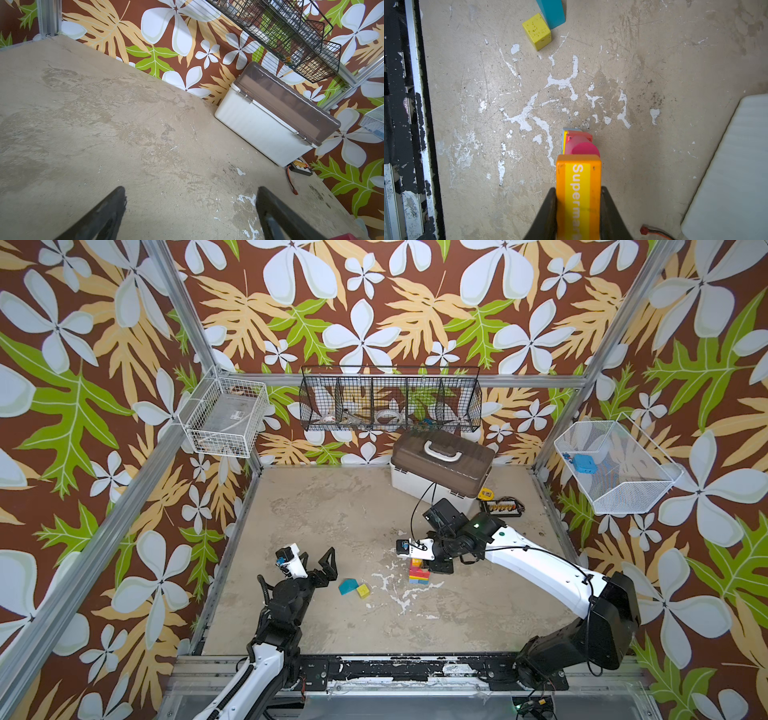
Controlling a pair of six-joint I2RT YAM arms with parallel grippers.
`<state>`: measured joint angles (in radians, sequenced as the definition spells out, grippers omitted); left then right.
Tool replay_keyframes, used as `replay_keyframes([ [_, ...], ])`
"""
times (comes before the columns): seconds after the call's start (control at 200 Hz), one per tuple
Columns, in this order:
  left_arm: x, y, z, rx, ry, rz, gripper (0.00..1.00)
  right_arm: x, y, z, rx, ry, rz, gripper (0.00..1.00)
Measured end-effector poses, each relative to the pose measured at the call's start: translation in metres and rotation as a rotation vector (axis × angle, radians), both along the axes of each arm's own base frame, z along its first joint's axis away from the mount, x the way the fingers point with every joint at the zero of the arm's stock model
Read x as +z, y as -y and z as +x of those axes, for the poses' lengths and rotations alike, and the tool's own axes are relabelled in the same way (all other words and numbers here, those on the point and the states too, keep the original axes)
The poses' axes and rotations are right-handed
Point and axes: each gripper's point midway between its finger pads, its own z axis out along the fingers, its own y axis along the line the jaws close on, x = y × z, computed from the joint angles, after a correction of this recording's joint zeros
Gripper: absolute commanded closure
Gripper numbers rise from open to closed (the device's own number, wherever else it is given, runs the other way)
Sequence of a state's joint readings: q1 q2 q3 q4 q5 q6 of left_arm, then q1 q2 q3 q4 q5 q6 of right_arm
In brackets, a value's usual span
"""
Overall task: Build the wood block tower
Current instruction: 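Hold the orange block above the pink cylinder and align it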
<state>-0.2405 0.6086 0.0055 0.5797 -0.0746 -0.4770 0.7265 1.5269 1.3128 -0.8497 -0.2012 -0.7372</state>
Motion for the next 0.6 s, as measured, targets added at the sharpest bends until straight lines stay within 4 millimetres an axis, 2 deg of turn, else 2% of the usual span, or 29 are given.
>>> replay_keyframes([
  [0.29,0.0,-0.0006,0.0001,0.003,0.0,0.0,0.02,0.0013,0.001,0.004,-0.01,0.004,0.006,0.94],
  [0.6,0.0,-0.0006,0.0001,0.004,0.0,0.0,0.02,-0.0059,-0.0006,0.0089,-0.021,-0.014,0.0,0.92],
])
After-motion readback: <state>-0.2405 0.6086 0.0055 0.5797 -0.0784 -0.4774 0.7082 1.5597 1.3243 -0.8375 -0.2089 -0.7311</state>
